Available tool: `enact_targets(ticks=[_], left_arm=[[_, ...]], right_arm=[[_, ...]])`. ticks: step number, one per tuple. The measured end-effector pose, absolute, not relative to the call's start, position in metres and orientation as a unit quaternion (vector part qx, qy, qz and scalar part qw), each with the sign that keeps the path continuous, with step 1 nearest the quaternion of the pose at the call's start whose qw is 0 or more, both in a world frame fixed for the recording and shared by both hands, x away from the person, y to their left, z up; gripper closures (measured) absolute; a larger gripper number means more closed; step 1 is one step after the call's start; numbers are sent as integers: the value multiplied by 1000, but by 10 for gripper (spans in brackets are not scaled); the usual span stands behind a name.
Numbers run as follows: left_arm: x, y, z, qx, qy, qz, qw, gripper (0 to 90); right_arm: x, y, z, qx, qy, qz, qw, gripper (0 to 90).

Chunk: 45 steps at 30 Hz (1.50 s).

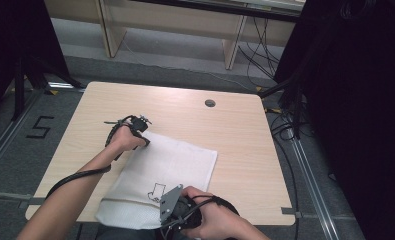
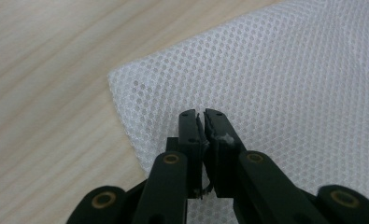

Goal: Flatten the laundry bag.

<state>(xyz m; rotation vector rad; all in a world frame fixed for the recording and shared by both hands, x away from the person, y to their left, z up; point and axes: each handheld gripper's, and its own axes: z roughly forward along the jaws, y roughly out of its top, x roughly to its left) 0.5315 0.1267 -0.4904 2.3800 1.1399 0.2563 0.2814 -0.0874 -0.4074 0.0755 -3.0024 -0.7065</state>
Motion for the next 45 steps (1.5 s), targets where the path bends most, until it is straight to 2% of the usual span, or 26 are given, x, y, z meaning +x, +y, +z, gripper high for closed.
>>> enact_targets(ticks=[9,16,17,19,27,30,32,34,37,43,45], left_arm=[[542,133,-493,850,447,137,243,805],[546,116,-494,853,430,165,245,788],[547,111,-495,852,431,170,246,783],[549,108,-494,854,428,174,240,771],[535,116,-484,843,413,181,293,709],[523,123,-470,848,397,182,301,693],[511,126,-462,861,378,161,301,690],[493,127,-459,881,353,127,290,670],[462,128,-456,902,314,107,278,649],[412,139,-457,912,277,84,292,639],[400,143,-462,921,262,70,278,640]], right_arm=[[302,-98,-430,-37,-980,-195,17,900],[312,-102,-446,-89,-980,-178,8,893],[312,-102,-447,-101,-979,-176,10,871],[318,-103,-449,-95,-975,-200,9,744],[335,-142,-422,-167,-940,-292,52,558],[340,-156,-411,-174,-926,-324,88,542],[341,-161,-405,-195,-920,-329,86,552],[345,-164,-406,-203,-926,-314,54,592],[357,-168,-422,-229,-935,-270,14,679],[371,-168,-457,-250,-945,-209,-6,870],[374,-168,-461,-252,-945,-208,-4,894]])
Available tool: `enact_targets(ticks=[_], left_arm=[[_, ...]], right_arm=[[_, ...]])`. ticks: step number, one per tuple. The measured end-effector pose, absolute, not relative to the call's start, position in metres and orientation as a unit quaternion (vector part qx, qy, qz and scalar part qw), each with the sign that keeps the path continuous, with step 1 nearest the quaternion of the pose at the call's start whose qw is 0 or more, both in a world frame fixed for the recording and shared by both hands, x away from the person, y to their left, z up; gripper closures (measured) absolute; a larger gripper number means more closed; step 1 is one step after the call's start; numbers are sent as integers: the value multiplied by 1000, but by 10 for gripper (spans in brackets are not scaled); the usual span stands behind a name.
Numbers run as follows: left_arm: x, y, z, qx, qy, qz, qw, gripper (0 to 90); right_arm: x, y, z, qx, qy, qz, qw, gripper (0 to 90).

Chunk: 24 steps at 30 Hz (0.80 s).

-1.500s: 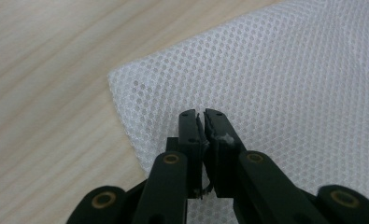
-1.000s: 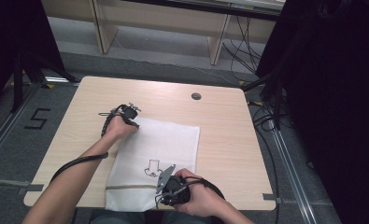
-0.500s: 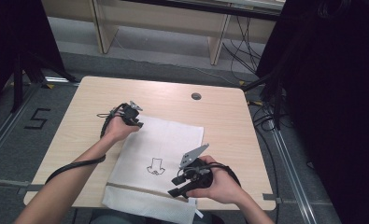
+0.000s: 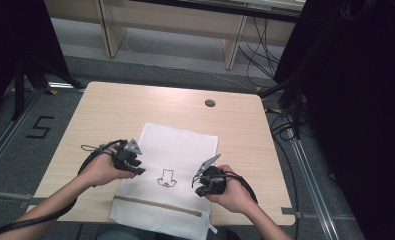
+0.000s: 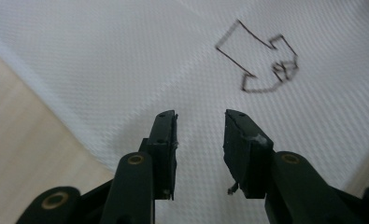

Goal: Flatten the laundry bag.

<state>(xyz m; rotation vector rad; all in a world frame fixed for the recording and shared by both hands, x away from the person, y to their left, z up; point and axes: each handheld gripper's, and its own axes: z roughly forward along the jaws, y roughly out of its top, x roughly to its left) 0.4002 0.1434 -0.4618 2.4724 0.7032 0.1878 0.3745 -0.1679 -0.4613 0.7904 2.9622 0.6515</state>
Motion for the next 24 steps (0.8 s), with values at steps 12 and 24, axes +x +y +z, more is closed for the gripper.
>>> enact_targets(ticks=[12,24], left_arm=[[391,140,-489,926,265,65,262,657],[412,125,-493,922,277,73,259,668]], right_arm=[[385,-160,-480,273,947,170,13,900],[403,-170,-480,312,934,171,34,900]])
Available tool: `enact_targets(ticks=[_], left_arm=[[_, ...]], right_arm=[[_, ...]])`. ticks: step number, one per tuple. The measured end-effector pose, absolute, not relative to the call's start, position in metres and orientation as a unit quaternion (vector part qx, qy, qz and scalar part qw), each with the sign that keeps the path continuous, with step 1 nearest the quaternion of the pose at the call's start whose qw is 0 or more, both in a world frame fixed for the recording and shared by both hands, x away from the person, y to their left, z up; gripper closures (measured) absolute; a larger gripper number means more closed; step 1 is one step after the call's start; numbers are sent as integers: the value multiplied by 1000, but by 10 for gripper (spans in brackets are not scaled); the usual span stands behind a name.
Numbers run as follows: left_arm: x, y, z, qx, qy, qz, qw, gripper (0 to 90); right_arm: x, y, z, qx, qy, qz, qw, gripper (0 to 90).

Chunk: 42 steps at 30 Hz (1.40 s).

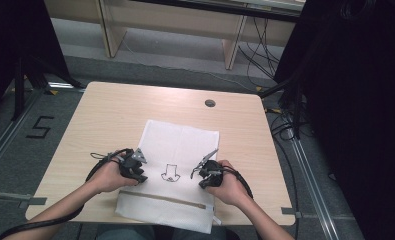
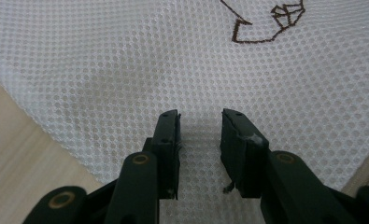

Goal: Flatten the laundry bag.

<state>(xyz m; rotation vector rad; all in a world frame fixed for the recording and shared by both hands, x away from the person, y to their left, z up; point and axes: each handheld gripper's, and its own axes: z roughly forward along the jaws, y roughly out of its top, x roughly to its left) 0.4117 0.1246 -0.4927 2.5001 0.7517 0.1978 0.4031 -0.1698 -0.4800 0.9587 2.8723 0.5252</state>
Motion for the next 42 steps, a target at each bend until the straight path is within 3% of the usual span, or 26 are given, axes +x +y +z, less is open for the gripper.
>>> enact_targets(ticks=[11,18,26,42], left_arm=[[422,121,-496,907,302,90,279,667],[423,122,-498,900,310,105,289,634],[405,124,-487,901,296,109,296,614],[383,149,-500,898,314,99,292,631]], right_arm=[[433,-186,-483,354,910,207,63,900],[407,-188,-459,336,913,221,74,897],[355,-197,-456,302,932,196,39,900],[339,-190,-479,293,943,157,6,900]])
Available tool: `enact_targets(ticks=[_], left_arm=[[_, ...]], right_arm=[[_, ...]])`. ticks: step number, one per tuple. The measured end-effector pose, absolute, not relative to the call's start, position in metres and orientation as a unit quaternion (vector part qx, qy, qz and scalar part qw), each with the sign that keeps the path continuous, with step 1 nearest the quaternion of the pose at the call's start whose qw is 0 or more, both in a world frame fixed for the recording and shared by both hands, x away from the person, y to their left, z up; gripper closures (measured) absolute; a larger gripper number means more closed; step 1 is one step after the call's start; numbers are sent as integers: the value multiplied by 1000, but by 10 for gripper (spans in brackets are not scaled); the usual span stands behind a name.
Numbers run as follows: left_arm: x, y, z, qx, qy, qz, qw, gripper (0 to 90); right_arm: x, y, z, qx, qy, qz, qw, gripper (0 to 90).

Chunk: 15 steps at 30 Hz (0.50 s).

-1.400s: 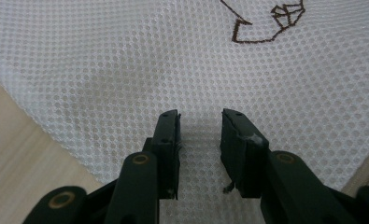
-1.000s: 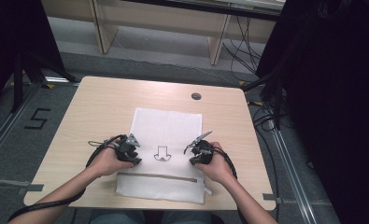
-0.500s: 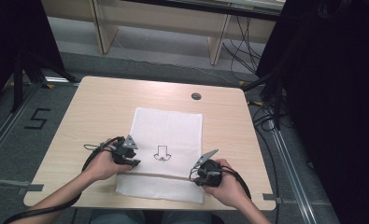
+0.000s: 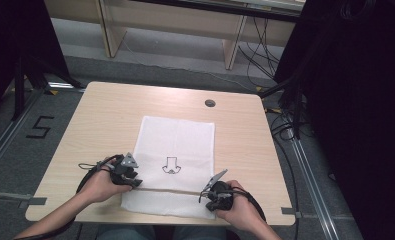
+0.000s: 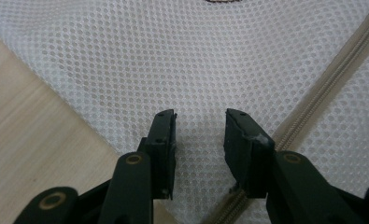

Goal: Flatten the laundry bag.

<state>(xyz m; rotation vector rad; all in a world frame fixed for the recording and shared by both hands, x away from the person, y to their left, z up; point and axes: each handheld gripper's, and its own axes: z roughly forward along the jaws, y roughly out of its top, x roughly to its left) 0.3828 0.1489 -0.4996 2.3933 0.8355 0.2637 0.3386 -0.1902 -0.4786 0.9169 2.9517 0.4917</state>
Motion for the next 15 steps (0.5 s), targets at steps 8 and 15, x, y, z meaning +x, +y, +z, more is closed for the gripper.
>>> enact_targets(ticks=[8,15], left_arm=[[376,153,-500,896,316,103,294,631],[375,154,-499,900,314,98,287,630]], right_arm=[[335,-187,-480,290,943,163,-2,900],[333,-186,-479,287,944,163,-6,900]])
